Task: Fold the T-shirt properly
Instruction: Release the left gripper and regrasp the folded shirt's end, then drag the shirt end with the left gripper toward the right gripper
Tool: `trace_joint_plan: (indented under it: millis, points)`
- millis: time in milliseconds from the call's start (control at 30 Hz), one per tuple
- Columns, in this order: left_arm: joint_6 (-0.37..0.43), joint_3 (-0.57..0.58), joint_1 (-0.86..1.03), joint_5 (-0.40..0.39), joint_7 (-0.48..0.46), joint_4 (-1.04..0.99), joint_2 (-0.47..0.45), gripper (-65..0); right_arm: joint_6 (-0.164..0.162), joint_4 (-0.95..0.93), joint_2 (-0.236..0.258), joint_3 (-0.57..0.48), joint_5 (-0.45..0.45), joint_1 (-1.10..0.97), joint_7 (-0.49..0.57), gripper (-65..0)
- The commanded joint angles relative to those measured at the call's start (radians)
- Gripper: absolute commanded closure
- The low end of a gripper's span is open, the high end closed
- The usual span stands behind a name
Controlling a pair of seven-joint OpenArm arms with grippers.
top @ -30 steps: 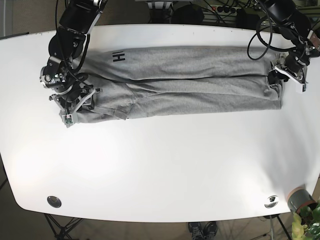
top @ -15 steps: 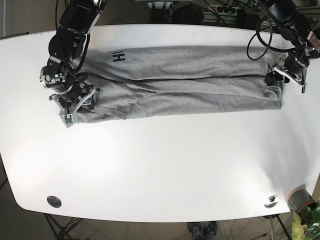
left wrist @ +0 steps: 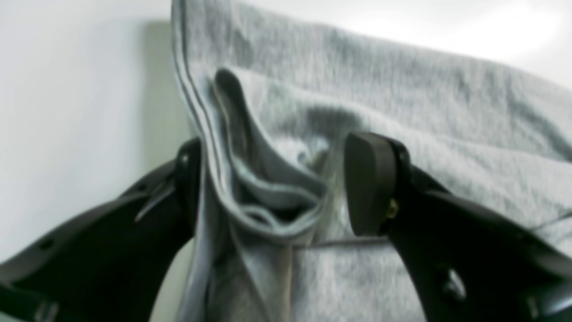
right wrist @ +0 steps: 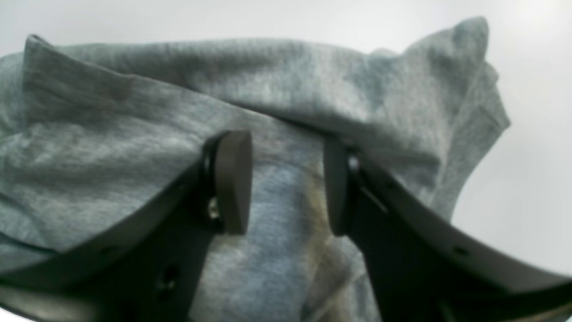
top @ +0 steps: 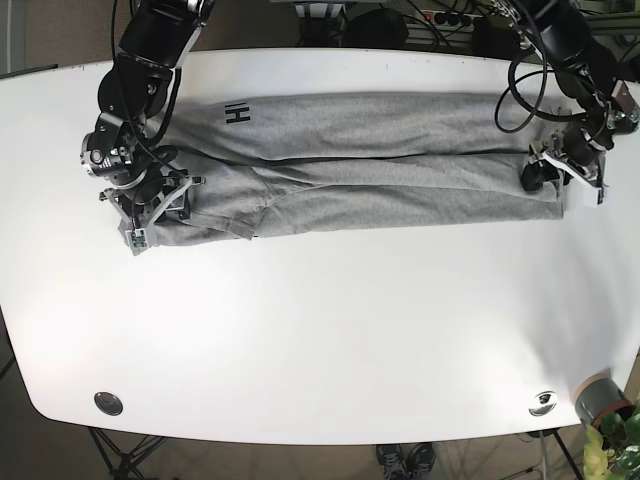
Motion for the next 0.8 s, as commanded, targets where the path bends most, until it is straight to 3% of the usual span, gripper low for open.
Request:
trace_joint_plan:
  millis: [0, 100, 200, 400, 600, 767]
  points:
    - [0.01, 0.005, 0.009, 0.058, 0.064, -0.009, -0.002, -32.9, 0.003, 0.015, 0.008, 0.0, 0.014, 0.017, 0.019, -24.7]
    - [0.01, 0.005, 0.011, 0.06, 0.062, -0.009, -0.002, -18.6, 0.003, 0.015, 0.008, 0.0, 0.014, 0.017, 0.019, -24.7]
    - [0.01, 0.007, 0.014, 0.061, 0.066, -0.007, -0.003, -10.1, 0.003, 0.015, 0.008, 0.0, 0.014, 0.017, 0.019, -24.7]
    - [0.01, 0.076, 0.017, 0.052, 0.066, -0.006, -0.051, -13.8, 0.003, 0.015, 0.008, 0.0, 0.014, 0.017, 0.019, -24.7]
    - [0.01, 0.076, 0.018, 0.058, 0.061, 0.051, -0.049, -1.4, 0.003, 0.015, 0.008, 0.0, 0.014, 0.017, 0.019, -24.7]
    - [0.01, 0.077, 0.026, 0.06, 0.072, 0.185, -0.028, 0.0, 0.003, 0.015, 0.008, 0.0, 0.014, 0.017, 0.021, -24.7]
